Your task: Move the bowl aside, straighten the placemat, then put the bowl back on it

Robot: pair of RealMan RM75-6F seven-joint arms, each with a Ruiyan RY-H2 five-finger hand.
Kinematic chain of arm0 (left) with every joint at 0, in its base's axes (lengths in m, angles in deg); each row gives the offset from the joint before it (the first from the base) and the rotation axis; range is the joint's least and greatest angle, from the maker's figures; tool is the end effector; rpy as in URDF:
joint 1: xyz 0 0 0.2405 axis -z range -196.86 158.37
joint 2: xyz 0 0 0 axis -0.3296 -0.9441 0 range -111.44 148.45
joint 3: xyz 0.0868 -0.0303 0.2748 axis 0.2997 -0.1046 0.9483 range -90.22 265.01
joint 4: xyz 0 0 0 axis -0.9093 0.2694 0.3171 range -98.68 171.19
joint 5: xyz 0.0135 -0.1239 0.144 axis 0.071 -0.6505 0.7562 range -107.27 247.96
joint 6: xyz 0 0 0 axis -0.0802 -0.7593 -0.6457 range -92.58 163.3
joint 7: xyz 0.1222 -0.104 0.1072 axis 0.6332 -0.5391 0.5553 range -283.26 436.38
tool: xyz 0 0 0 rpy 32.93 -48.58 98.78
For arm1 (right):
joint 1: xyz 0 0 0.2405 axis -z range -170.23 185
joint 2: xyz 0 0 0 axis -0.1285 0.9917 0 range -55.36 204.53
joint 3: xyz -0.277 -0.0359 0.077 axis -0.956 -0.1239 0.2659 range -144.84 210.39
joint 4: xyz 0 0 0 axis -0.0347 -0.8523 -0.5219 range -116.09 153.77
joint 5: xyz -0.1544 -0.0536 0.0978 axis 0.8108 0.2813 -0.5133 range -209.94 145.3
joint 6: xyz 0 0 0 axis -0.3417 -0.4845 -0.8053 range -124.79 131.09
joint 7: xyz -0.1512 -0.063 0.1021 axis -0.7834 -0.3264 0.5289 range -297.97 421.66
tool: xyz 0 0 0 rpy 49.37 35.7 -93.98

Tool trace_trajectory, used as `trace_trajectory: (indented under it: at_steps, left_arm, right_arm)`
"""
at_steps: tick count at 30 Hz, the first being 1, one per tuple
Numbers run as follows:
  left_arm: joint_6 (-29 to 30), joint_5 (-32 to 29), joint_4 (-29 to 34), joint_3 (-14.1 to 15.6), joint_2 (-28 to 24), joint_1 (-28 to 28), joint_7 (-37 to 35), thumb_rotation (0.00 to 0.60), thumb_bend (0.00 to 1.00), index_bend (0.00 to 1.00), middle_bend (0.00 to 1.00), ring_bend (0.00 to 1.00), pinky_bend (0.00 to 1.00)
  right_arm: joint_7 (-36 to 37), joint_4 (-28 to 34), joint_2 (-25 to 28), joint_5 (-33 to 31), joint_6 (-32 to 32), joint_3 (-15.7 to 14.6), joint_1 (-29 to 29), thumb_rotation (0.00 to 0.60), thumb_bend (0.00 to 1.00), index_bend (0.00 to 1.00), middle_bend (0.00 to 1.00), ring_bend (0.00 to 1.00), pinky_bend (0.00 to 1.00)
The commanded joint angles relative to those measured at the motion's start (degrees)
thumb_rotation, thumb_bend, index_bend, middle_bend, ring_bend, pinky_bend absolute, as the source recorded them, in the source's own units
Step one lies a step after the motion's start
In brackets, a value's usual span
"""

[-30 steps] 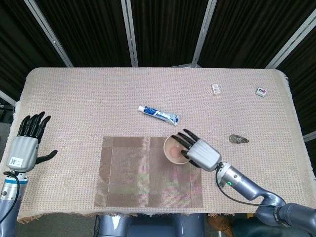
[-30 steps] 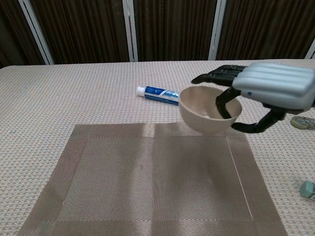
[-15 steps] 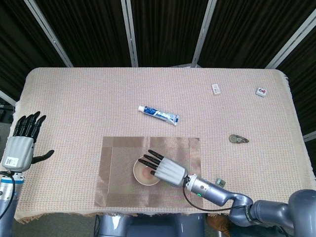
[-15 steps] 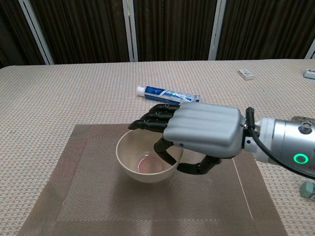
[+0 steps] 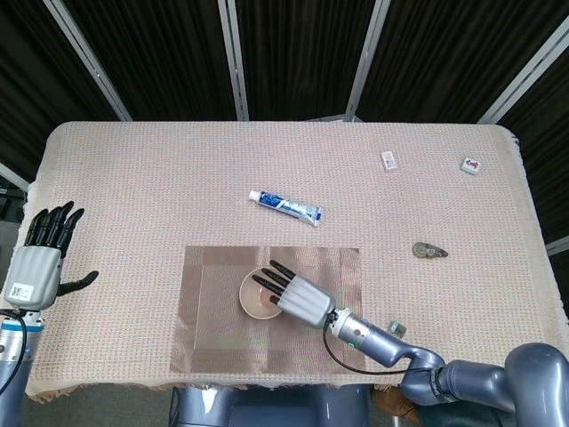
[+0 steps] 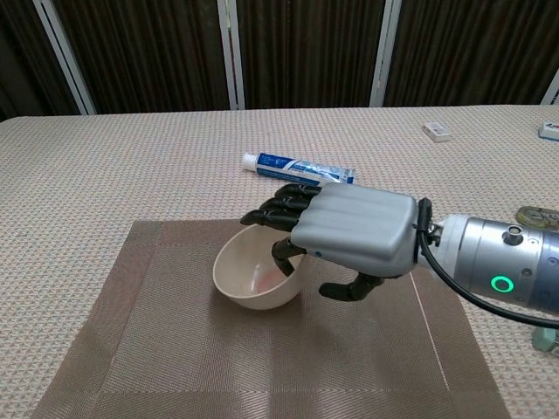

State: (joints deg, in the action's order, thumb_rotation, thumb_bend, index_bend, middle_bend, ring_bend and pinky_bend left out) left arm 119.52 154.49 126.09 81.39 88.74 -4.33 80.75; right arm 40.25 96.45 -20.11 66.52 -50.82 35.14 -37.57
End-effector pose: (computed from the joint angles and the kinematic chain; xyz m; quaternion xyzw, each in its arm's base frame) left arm -0.2891 0.2963 0.1676 -0.6095 -0.3317 -0.4436 0.5672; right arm -0.0991 -0.3343 -0.0811 0.8809 -0.0839 0.3734 0.2784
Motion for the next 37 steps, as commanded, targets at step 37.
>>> trace_trajectory:
  at_steps: [37]
  left_arm:
    - [8.71,4.18,5.94,4.99,-3.08,-8.91,7.33,0.600,0.00,0.00,0.00,0.00,0.00]
  right_arm:
    - [14.46,5.13,25.21,-7.87,-41.32,-2.50,32.28,0.600,0.00,0.00,0.00,0.00,0.00]
